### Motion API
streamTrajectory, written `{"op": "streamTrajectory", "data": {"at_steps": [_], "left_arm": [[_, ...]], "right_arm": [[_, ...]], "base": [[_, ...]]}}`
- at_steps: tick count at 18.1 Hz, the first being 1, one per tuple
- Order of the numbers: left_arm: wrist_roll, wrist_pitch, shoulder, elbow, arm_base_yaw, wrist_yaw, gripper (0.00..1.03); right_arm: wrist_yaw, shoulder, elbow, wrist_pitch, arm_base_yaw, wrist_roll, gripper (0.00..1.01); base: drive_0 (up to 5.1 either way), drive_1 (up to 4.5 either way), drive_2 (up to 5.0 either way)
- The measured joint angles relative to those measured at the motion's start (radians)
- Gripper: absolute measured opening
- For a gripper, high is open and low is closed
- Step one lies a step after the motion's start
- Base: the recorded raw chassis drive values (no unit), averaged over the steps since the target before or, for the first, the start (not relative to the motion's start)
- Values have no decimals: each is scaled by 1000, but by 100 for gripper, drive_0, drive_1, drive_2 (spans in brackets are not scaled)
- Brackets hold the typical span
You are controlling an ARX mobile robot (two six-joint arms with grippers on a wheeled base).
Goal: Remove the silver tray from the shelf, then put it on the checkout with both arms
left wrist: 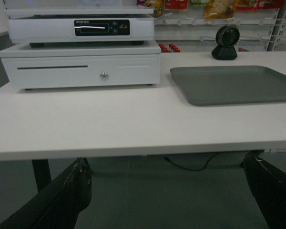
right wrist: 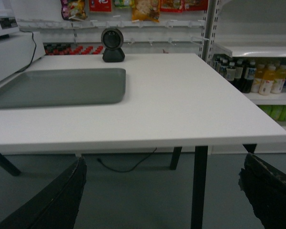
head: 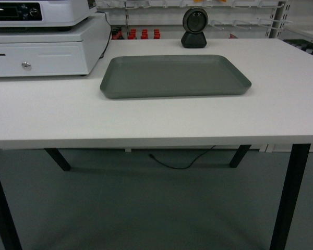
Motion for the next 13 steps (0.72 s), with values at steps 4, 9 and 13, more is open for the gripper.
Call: {"op": "streamTrajectory", "data": {"at_steps": [4,9,13], "left_arm": [[0,5,0,0,0,-1,98],[0,4,0,0,0,-1,98],[0,6,0,0,0,0,98]], "right_arm": [[0,0,0,6,0,0,98],[0,0,0,6,0,0,98],[0,0,0,9,0,0,98]], "base": [[-1,-317,315],[0,0,0],[0,0,0]]}}
